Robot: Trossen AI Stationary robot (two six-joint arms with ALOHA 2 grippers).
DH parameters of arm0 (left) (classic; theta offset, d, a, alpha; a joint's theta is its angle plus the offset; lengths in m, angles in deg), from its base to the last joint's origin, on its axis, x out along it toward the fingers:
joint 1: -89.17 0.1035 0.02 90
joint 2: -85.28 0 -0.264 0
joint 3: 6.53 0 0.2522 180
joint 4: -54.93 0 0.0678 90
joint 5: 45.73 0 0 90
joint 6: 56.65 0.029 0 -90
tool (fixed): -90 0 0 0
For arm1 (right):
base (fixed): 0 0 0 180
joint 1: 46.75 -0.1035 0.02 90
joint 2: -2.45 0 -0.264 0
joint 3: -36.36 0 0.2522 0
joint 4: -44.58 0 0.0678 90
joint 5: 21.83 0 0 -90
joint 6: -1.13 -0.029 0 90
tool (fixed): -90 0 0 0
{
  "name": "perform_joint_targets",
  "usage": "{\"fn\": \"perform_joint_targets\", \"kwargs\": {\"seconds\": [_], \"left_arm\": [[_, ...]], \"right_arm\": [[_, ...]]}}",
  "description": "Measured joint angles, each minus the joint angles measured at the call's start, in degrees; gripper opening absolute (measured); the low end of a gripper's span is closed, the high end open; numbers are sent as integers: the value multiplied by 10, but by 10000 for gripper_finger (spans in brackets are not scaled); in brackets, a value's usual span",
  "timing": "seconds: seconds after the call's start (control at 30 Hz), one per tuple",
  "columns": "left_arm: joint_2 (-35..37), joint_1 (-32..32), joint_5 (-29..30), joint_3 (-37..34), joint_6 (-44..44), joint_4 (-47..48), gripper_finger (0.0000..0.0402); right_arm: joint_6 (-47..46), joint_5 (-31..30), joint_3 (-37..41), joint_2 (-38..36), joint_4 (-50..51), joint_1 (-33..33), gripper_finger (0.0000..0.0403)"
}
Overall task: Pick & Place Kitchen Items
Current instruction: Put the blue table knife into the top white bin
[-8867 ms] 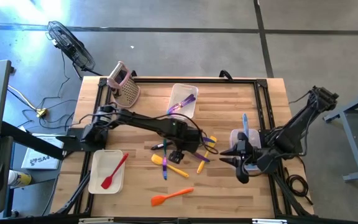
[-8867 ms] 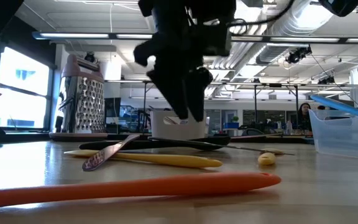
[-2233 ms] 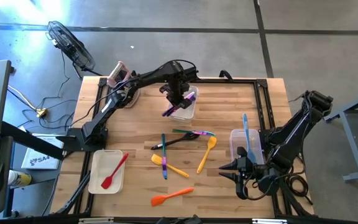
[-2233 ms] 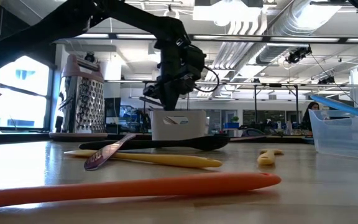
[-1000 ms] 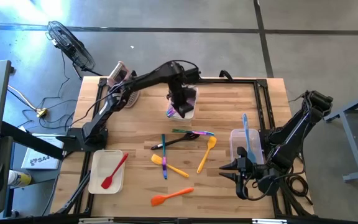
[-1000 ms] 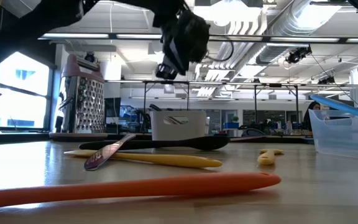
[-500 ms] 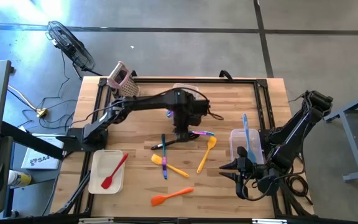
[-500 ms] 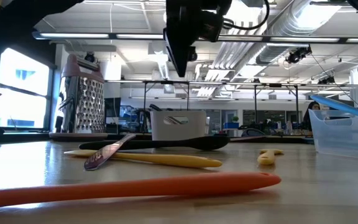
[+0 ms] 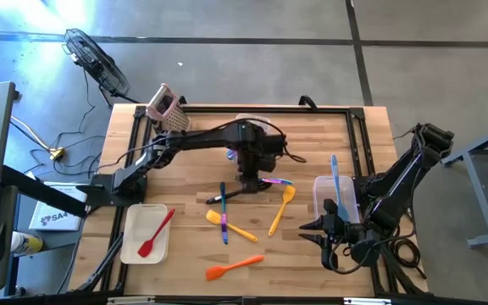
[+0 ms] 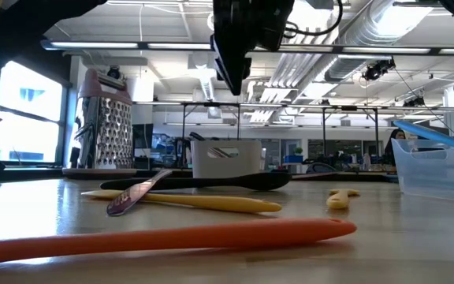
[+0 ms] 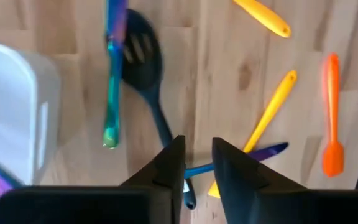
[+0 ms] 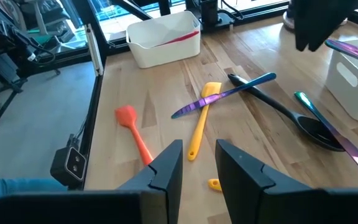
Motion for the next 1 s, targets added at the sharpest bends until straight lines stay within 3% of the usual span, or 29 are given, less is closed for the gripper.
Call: {"fn": "perform_joint_targets", "kwargs": {"seconds": [0.13, 0.27, 0.4, 0.63, 0.83, 1.0], "left_arm": [[0, 5, 5, 0, -17, 1, 130], [0, 4, 88, -14, -54, -4, 178], [1, 1, 115, -36, -58, -3, 206], [0, -27, 79, -92, 68, 0, 205], [0, -50, 82, -160, 81, -76, 190], [0, -56, 119, -178, 74, -124, 187]], "right_arm": [[0, 0, 0, 0, 2, 0, 89], [0, 3, 0, 0, 2, 0, 89], [0, 3, 0, 0, 2, 0, 89], [7, 10, 0, 0, 2, 0, 89], [36, 16, 0, 0, 2, 0, 89], [65, 32, 0, 0, 2, 0, 89]]}}
